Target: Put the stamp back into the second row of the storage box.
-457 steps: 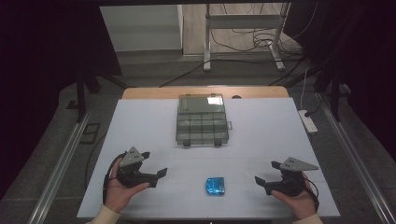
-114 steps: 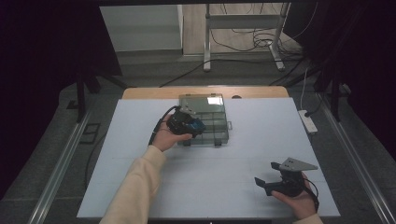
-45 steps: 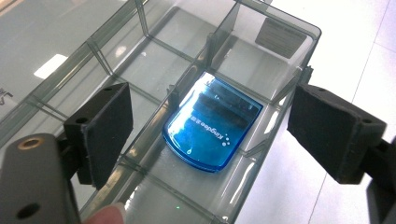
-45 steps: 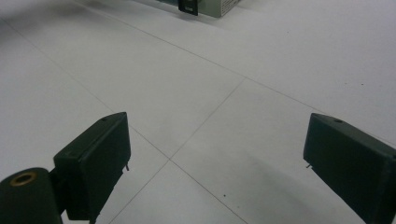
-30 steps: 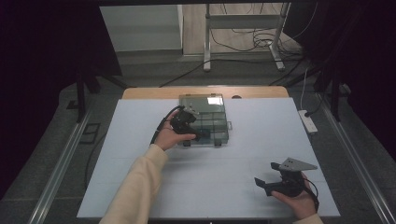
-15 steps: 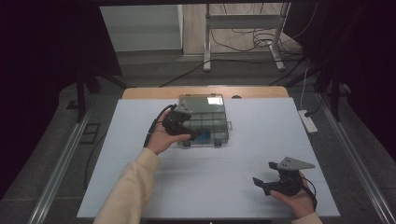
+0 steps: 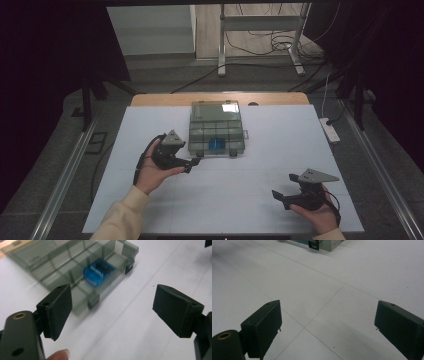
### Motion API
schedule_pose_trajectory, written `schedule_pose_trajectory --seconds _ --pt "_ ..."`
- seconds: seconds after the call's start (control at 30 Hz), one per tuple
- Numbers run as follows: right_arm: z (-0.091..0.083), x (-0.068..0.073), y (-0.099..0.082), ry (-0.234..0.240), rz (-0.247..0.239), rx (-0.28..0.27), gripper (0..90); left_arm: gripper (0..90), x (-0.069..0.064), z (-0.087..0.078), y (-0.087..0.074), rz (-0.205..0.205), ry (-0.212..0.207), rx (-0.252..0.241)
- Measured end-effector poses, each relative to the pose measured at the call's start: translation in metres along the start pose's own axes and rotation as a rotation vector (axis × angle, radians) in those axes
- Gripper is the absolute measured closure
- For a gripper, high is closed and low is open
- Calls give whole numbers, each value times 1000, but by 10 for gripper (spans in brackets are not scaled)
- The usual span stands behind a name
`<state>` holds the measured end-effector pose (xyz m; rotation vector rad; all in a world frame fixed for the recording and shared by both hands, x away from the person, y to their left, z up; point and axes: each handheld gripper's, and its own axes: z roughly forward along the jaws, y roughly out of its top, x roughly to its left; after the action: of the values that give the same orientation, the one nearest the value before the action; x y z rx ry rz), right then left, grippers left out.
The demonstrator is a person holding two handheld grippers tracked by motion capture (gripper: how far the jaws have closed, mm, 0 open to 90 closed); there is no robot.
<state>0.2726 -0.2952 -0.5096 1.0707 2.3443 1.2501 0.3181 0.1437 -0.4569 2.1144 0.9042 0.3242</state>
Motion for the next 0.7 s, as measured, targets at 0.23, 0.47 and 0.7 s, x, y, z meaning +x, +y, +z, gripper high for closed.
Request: schedule_pose_trajectory --seconds 0.23,0.47,0.7 --pt "1 0 0 -2 0 3 78 165 -7 -24 -43 -39 21 -18" --pt "2 -1 -1 -5 3 7 78 164 -6 -40 -82 -76 62 -21" --pt "2 -1 -1 -8 1 13 78 164 0 -40 -98 -118 70 -42"
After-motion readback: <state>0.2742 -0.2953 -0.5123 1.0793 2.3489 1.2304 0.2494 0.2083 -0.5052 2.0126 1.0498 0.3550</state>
